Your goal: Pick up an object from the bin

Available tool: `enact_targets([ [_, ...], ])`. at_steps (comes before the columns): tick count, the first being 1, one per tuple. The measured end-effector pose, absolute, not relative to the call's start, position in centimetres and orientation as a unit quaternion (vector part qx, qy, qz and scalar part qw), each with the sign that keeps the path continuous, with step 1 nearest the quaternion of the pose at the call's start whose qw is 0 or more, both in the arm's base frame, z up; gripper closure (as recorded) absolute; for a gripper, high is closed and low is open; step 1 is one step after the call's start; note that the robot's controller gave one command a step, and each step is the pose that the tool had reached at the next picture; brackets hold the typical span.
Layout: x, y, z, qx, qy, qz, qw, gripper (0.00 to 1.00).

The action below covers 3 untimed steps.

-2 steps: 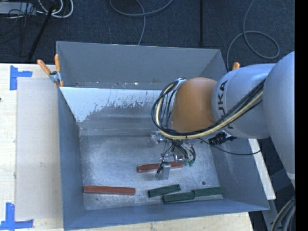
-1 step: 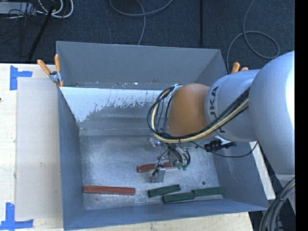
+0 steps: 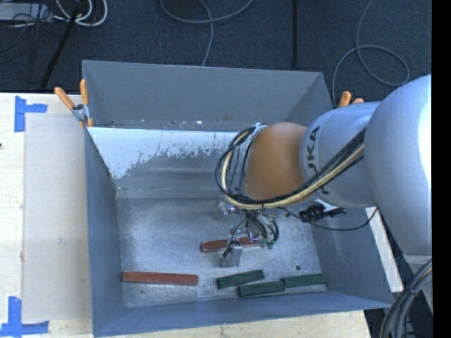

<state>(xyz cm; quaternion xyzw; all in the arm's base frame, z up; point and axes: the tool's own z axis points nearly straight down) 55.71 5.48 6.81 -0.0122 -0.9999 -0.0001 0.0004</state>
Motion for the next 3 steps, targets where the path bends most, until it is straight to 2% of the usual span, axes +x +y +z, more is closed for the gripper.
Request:
enact_targets([
  [1, 55.7, 5.5, 6.8, -0.012, -1.0, 0.0, 0.0, 1.0],
  [2, 56.0, 5.5, 14.8, -0.011, -1.0, -0.001, -0.004, 1.0],
  [3, 56.1, 5.5, 19.1, -0.01, -1.0, 0.0, -0.002, 1.0],
])
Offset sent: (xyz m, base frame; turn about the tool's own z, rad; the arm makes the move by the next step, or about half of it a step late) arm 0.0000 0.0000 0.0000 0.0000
